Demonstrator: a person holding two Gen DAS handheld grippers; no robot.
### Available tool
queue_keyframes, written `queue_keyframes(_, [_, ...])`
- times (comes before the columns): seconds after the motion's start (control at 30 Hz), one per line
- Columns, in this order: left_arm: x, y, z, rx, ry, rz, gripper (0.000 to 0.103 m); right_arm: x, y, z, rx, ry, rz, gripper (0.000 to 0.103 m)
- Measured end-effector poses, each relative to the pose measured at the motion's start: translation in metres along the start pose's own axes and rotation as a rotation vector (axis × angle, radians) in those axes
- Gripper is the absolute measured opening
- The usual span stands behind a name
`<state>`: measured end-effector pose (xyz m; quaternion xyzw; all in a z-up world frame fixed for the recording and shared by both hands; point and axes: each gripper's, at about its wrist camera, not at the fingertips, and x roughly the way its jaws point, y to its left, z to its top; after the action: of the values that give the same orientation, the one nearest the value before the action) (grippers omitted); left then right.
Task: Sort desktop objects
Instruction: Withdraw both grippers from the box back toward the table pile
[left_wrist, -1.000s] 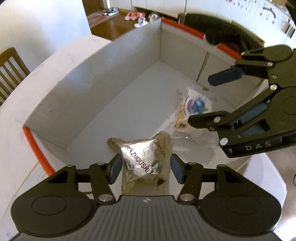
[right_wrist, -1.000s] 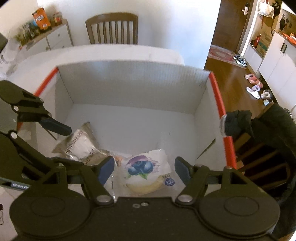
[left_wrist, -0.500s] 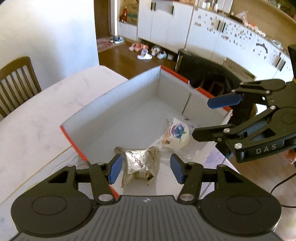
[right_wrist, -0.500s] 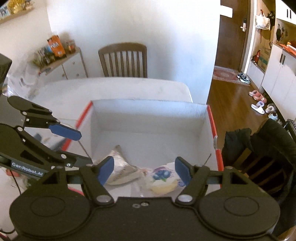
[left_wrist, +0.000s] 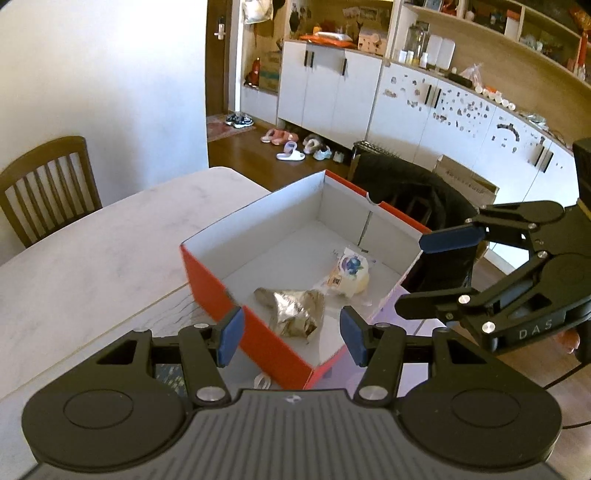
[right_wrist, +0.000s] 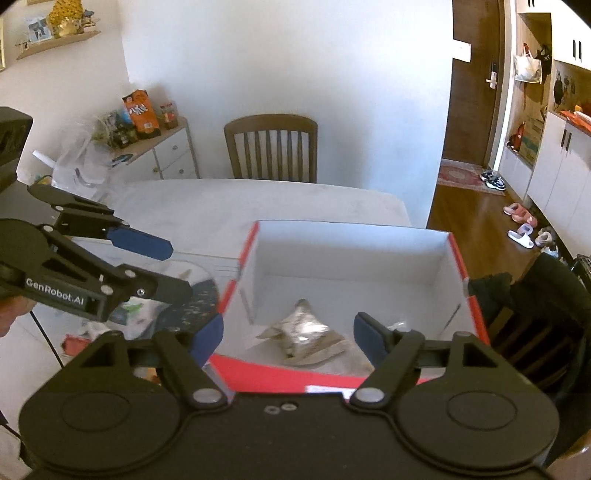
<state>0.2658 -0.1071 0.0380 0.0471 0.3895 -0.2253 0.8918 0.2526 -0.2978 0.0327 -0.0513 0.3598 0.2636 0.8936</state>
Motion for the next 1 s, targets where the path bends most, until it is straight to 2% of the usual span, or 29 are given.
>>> queue_keyframes(0.03, [-0.005, 0.003, -0.004, -0.003, -0.002, -0.001, 0.057, 0.0, 0.005, -0.001, 0.001, -0.002, 0.002, 0.08])
queue_keyframes(0.1, [-0.016, 0.011, -0.013, -0.006, -0.008, 0.003, 0.07, -0.002, 0.018, -0.004, 0.003, -0.005, 0.003, 0.081])
queue_keyframes(0.23, [-0.034, 0.029, -0.031, -0.015, -0.019, 0.011, 0.073, -0.004, 0.041, -0.012, 0.016, -0.017, -0.003, 0.085])
queue_keyframes(0.3, [-0.042, 0.038, -0.04, -0.02, -0.022, 0.009, 0.083, -0.006, 0.053, -0.016, 0.027, -0.022, -0.005, 0.085])
queue_keyframes(0.43, [-0.056, 0.055, -0.06, -0.015, -0.025, 0.02, 0.084, -0.008, 0.078, -0.024, 0.033, -0.04, -0.012, 0.093])
queue_keyframes(0.63, [-0.078, 0.087, -0.086, -0.044, -0.038, 0.057, 0.096, -0.007, 0.116, -0.041, 0.055, -0.055, -0.004, 0.097])
queue_keyframes(0.67, [-0.08, 0.094, -0.092, -0.053, -0.039, 0.063, 0.101, -0.006, 0.123, -0.044, 0.055, -0.055, -0.007, 0.097])
queue_keyframes(0.87, [-0.088, 0.124, -0.121, -0.079, -0.022, 0.084, 0.103, 0.006, 0.16, -0.06, 0.052, -0.043, -0.023, 0.097])
queue_keyframes(1.0, [-0.086, 0.131, -0.141, -0.066, -0.001, 0.09, 0.103, 0.014, 0.174, -0.067, 0.064, -0.036, -0.05, 0.097])
